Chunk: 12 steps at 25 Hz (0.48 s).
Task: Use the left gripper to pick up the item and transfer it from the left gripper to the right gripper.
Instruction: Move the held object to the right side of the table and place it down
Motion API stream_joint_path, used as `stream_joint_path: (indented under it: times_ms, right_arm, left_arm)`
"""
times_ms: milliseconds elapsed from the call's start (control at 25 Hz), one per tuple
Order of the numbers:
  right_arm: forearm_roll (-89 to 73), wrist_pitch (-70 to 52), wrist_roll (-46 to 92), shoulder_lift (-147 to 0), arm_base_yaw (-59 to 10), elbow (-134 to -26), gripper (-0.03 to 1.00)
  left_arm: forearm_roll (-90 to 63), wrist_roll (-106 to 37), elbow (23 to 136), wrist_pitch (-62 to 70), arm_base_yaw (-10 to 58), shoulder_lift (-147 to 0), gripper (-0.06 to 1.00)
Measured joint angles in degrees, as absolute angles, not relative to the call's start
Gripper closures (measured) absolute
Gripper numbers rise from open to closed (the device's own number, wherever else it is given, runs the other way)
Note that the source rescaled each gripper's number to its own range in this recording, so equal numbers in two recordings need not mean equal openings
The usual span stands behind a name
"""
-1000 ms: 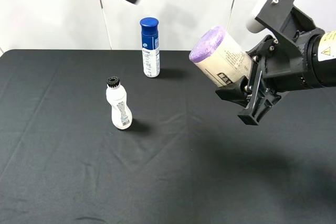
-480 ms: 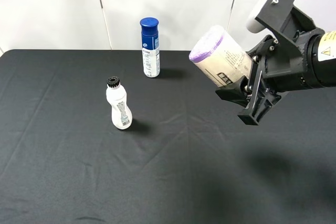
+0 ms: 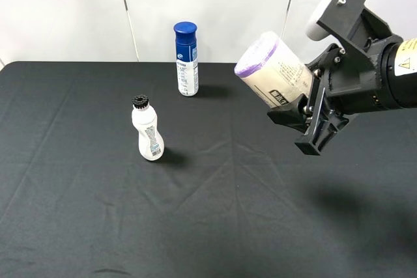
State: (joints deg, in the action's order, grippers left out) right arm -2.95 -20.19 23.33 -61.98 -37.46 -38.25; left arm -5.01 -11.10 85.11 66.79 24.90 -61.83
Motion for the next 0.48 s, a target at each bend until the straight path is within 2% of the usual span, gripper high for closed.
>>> stream_joint_path:
  times_ms: [480]
  right_arm:
    - [-3.2,-20.6,21.5,-62.0,-37.5,-38.3,0.95]
  left_arm:
    - [3.4,-1.8,62.9,66.8,24.9,-37.5,-0.05]
